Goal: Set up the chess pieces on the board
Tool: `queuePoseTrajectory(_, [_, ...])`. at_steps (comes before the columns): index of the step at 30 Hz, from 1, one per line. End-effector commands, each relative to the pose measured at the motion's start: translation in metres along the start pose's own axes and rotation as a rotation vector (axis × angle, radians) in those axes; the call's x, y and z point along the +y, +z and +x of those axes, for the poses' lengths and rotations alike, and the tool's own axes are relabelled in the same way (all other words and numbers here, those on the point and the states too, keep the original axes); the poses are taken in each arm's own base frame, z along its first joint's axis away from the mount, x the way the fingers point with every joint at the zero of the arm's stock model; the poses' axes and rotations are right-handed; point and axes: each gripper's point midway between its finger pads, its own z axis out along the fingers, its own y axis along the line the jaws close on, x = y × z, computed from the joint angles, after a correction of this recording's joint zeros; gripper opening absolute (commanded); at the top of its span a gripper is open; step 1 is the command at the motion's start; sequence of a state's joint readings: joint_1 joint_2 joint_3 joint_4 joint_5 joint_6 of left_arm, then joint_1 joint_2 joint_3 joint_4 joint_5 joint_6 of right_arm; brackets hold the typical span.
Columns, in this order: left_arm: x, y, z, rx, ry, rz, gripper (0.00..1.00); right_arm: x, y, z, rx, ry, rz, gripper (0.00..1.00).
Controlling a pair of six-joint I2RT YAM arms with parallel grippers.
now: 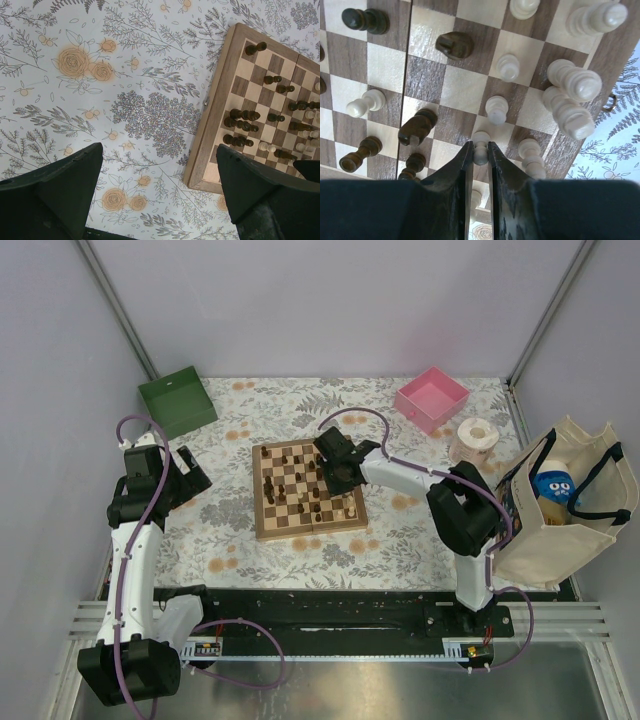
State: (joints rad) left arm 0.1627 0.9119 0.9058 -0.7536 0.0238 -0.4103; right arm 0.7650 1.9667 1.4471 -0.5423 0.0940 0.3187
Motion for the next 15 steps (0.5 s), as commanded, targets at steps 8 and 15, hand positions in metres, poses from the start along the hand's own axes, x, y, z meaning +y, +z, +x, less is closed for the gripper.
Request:
queuePoseTrajectory(8, [-0.0038,0.0006,-0.0075,-0.032,0.009,0.025,0.99,-0.0088,-0.0095,-0.0187,-0.051,0.025,0.004,0.23])
queuePoseTrajectory(15, [-0.0040,0.0006,-0.0074,-0.031,0.009,0.026,0.99,-0.0082,-0.0119,-0.0180,-0.051,0.016,-0.004,0.29])
